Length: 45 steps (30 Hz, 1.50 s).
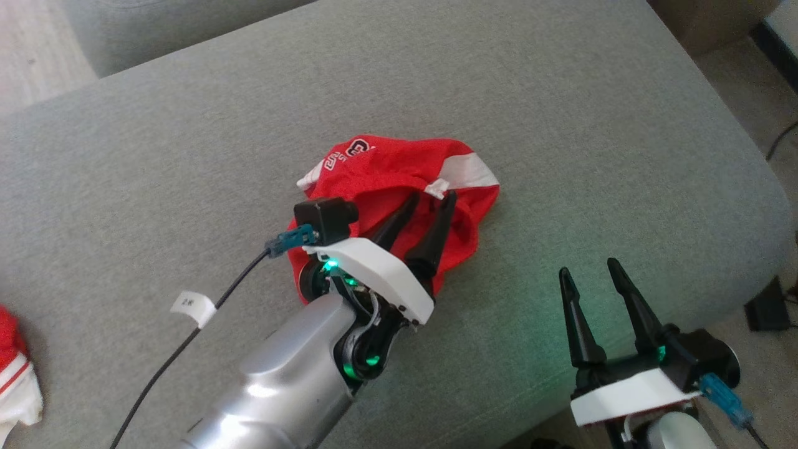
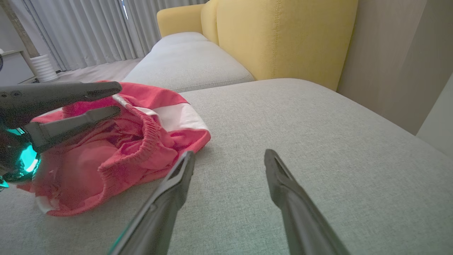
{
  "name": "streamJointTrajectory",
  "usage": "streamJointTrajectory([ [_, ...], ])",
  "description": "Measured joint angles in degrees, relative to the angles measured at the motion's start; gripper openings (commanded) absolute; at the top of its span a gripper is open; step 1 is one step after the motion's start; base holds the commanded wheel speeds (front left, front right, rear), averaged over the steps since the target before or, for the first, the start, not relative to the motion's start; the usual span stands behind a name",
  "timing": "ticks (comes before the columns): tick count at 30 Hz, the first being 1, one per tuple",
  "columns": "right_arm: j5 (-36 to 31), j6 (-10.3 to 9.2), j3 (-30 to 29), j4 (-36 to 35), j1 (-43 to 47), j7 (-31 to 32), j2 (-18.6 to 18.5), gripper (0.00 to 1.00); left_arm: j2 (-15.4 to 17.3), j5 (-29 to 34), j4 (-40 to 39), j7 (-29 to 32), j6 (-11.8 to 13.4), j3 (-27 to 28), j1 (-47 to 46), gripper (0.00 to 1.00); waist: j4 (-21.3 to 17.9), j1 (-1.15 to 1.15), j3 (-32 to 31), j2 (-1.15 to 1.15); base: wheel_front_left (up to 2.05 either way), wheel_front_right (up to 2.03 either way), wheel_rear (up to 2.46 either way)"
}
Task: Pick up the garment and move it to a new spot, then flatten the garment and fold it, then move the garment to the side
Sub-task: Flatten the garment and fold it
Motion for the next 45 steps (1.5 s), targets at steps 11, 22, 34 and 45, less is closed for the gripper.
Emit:
streamJointTrajectory([
  [11, 0.4, 0.0, 0.3, 0.0, -0.7, 0.0, 0.0, 1.0, 0.0, -6.1, 5.7, -3.0, 1.1, -3.2, -4.1, 0.0, -2.5, 0.0, 0.6, 0.0, 0.0, 0.0, 0.0],
  [22, 0.4, 0.0, 0.0, 0.1, -0.4, 0.0, 0.0, 1.0, 0.0, -6.7, 6.5, -2.2, -3.7, -7.1, -11.3, 0.0, -1.1, 0.0, -2.8, 0.0, 0.0, 0.0, 0.0],
  [34, -0.9, 0.0, 0.3, 1.2, 3.8, 0.0, 0.0, 1.0, 5.9, -5.7, -7.9, 2.4, -5.3, -4.7, -27.7, 0.0, 5.6, -0.02, -10.3, 0.0, 0.0, 0.0, 0.0],
  [45, -1.7, 0.0, -2.1, 0.7, 4.4, 0.0, 0.0, 1.0, 19.7, -6.4, -15.6, 3.6, -3.5, -14.0, -1.1, 0.0, 16.4, -0.02, -12.3, 0.0, 0.0, 0.0, 0.0],
])
